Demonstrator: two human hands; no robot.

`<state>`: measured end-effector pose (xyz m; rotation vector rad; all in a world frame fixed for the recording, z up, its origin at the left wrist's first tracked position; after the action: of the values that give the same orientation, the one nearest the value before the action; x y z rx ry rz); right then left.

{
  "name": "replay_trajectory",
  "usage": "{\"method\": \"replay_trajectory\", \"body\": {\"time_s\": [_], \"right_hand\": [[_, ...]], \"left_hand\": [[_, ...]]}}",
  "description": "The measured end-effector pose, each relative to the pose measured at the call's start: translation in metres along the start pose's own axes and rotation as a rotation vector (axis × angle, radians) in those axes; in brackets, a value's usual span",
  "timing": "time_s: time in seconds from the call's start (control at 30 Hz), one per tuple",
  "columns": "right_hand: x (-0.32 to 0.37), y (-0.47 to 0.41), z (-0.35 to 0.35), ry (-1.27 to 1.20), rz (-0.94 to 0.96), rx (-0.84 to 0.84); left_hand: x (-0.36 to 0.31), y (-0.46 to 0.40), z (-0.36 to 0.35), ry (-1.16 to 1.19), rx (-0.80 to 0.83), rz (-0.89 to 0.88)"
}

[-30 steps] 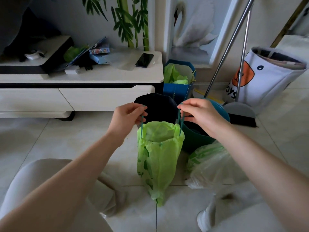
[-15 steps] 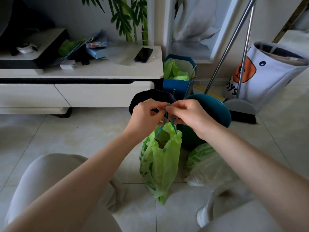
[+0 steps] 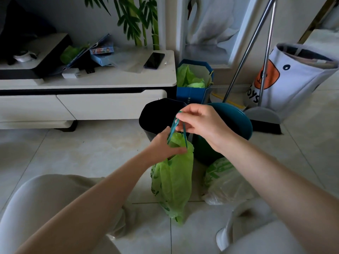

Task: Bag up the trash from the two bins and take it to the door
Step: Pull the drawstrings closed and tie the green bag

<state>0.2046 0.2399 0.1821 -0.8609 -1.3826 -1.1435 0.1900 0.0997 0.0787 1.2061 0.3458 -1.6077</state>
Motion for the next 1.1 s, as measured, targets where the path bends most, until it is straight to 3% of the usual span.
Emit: {"method": "replay_trajectory", "body": {"time_s": [0.23, 0.53, 0.73, 0.9, 1.1], "right_hand": [[0.009, 0.003, 0.000, -0.014, 0.032, 0.011], [-0.012, -0.009, 0.027, 0.098, -0.141, -0.069], [-0.027, -0.015, 0.035, 0.301, -0.208, -0.116], [-0.033, -0.014, 0.022, 0.469, -0.270, -0.018], [-0.036, -0.012, 0.009, 0.682, -0.198, 0.068]], "left_hand": [[0.009, -0.023, -0.041, -0.019, -0.104, -0.036], [0.024, -0.025, -0.044, -0.035, -0.163, -0.103], [0.033, -0.023, -0.038, -0.090, -0.171, -0.135], [0.032, -0.020, -0.039, -0.091, -0.165, -0.127], [0.031, -0.018, -0.040, -0.092, -0.150, -0.121]]}}
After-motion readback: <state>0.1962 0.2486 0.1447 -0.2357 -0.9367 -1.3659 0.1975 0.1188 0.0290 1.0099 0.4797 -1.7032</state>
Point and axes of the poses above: each hand's wrist, its own y-axis away from the middle knuckle, its own z-axis out of the back of the hand, x = y × z, the point moved 2 cm from there along -y, towards the middle knuckle, and after that the axes turned 9 degrees about x, right-handed, at the moved point
